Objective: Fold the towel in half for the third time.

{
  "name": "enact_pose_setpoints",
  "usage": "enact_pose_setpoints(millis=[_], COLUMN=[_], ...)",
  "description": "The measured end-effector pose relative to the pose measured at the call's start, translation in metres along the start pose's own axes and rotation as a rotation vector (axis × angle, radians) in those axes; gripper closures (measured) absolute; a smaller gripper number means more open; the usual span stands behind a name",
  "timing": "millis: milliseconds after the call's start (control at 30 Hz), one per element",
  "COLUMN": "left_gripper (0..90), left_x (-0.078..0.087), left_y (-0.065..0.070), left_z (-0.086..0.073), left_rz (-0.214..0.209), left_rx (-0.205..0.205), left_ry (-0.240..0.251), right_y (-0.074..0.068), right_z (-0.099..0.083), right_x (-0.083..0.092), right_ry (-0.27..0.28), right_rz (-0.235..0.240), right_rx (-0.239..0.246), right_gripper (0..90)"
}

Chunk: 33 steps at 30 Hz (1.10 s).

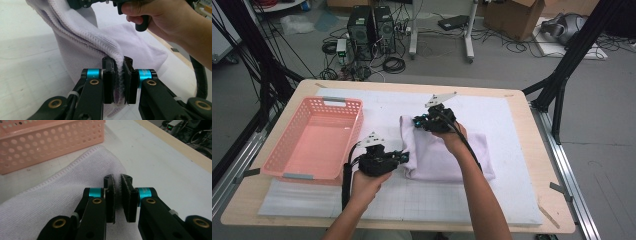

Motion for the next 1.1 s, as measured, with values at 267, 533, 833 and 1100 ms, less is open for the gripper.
enact_pose_setpoints(millis=[267, 533, 833, 1100], left_gripper=[80.4, 79.7, 71.1, 49.2], left_x=[-0.028, -0.055, -0.077, -0.064], left_y=[0.021, 0.042, 0.059, 0.052], left_z=[0.004, 0.003, 0.0, 0.008], left_rz=[-0.02, -0.039, -0.066, -0.061], left_rx=[-0.028, -0.048, -0.026, -0.063], left_ry=[-0.019, -0.048, -0.052, -0.01], right_y=[0.02, 0.036, 0.047, 0.053], right_z=[-0.023, -0.049, -0.07, -0.079], right_x=[0.028, 0.048, 0.062, 0.074], right_ry=[-0.003, -0.025, -0.033, -0.042], right_rz=[-0.054, -0.103, -0.136, -0.144], right_rx=[-0.032, -0.06, -0.065, -0.02], right_gripper=[82.4, 82.4, 82.6, 82.8])
Point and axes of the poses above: each handheld gripper's, and its own axes: x roughly backward along the jaws, z roughly out of its top, y roughly to its right, the point moved 10 cm from there along -x, roughly forward along the jaws, and after that the axes turned 7 degrees about z, right-handed, at the moved point
